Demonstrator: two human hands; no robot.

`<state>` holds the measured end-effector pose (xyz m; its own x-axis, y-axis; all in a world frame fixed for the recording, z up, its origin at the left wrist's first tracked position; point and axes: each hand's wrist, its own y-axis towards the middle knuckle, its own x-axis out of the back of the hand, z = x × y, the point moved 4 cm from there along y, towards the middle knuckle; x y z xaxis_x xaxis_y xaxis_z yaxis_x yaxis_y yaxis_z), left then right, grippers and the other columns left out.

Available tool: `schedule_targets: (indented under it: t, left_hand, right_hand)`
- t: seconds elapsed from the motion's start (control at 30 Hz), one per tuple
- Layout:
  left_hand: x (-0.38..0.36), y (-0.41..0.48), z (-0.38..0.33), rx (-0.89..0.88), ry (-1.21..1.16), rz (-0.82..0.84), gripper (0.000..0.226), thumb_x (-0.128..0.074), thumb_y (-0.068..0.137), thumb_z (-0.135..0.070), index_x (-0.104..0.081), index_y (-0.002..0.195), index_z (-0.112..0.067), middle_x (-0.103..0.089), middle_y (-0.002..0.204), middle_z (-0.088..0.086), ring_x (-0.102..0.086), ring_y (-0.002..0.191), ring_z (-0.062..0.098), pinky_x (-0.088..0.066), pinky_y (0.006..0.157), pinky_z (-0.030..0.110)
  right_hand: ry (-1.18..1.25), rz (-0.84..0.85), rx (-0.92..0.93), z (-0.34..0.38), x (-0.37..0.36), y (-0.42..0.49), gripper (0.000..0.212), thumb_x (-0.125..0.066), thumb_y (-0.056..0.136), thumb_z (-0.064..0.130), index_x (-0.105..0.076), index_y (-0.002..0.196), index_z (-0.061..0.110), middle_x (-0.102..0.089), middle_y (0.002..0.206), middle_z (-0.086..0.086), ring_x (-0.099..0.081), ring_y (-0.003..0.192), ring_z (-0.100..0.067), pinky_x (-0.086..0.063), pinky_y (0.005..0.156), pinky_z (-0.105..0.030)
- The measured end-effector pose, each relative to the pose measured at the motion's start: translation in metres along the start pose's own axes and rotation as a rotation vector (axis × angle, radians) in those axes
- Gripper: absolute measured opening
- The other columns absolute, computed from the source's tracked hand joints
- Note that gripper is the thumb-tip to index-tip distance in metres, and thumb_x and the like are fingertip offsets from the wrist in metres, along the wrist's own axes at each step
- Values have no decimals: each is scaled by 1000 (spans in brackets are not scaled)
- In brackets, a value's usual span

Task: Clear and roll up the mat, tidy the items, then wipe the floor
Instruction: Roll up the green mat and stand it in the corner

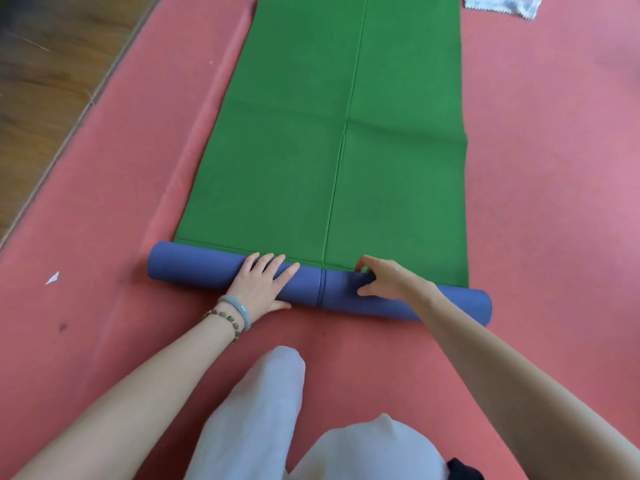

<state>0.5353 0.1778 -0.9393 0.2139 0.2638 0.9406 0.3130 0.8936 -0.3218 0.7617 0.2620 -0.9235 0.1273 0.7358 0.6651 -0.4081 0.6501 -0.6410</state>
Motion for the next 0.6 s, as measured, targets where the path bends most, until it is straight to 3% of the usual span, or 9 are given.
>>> schedule_targets:
  t: [0.07, 0.13, 0.17, 0.3, 0.37, 0.4, 0.47, 0.53, 0.6]
  left_hand:
    - [5, 12, 7, -30, 5, -13, 84, -71, 56, -69, -57, 124, -21, -63, 117, 8, -62, 102, 26, -48, 85, 40]
    - [9, 26, 15, -77, -62, 38, 75, -56, 75, -67, -42, 135, -24, -46, 136, 5, -48, 120, 23, -41, 93, 39]
    - [12, 32, 20, -93, -103, 88, 71, -49, 81, -64, -36, 138, -25, -36, 141, 5, -40, 125, 23, -38, 97, 39]
    - [27, 60, 37, -88, -321, 290, 69, -52, 79, -64, -37, 137, -29, -38, 126, 4, -35, 116, 21, -36, 97, 35]
    - [29, 66, 43, -51, -336, 330, 74, -53, 76, -67, -35, 139, -31, -43, 123, 2, -37, 116, 20, -28, 101, 34]
    - [31, 66, 44, -24, -311, 271, 78, -53, 75, -68, -33, 140, -29, -45, 123, 1, -39, 117, 21, -25, 102, 35]
    - [39, 56, 44, 25, -250, -17, 79, -57, 76, -63, -36, 139, -20, -52, 123, 3, -45, 116, 23, -28, 102, 37]
    - [37, 38, 34, 4, -225, -306, 69, -62, 75, -51, -44, 131, -14, -58, 120, 7, -49, 110, 25, -33, 97, 38]
    - [24, 25, 18, -77, -172, -359, 71, -56, 74, -51, -41, 132, -15, -53, 128, 11, -43, 118, 27, -31, 101, 44]
  right_hand:
    - [-107, -259, 87, 3, 3, -9, 49, -68, 77, 23, -53, 123, 17, -54, 120, -12, -51, 109, -31, -41, 91, -36]
    - [-226, -555, 232, 13, -1, -25, 50, -70, 73, 29, -58, 119, 14, -58, 118, -16, -56, 106, -37, -44, 92, -44]
    - [-286, -612, 272, 17, -9, -29, 55, -71, 69, 36, -59, 118, 14, -60, 114, -17, -58, 101, -37, -47, 90, -46]
    - [-470, -455, 210, 30, -40, -23, 104, -80, 41, 61, -44, 127, 15, -62, 113, -16, -61, 101, -33, -48, 90, -55]
    - [-498, -388, 124, 32, -38, -10, 107, -84, 33, 60, -45, 122, 15, -63, 105, -13, -63, 93, -31, -50, 85, -53]
    - [-494, -378, 89, 33, -33, -4, 101, -86, 33, 57, -47, 117, 16, -63, 98, -11, -62, 87, -30, -52, 81, -50]
    - [-458, -365, 50, 34, -16, 8, 84, -88, 41, 50, -52, 109, 18, -61, 90, -9, -60, 81, -29, -52, 73, -45]
    - [-383, -308, 53, 34, 1, 20, 66, -77, 66, 46, -50, 119, 18, -57, 103, -9, -55, 97, -30, -46, 80, -43]
    - [-284, -194, 44, 29, 15, 33, 60, -64, 80, 44, -41, 129, 21, -52, 116, -9, -47, 112, -29, -40, 88, -43]
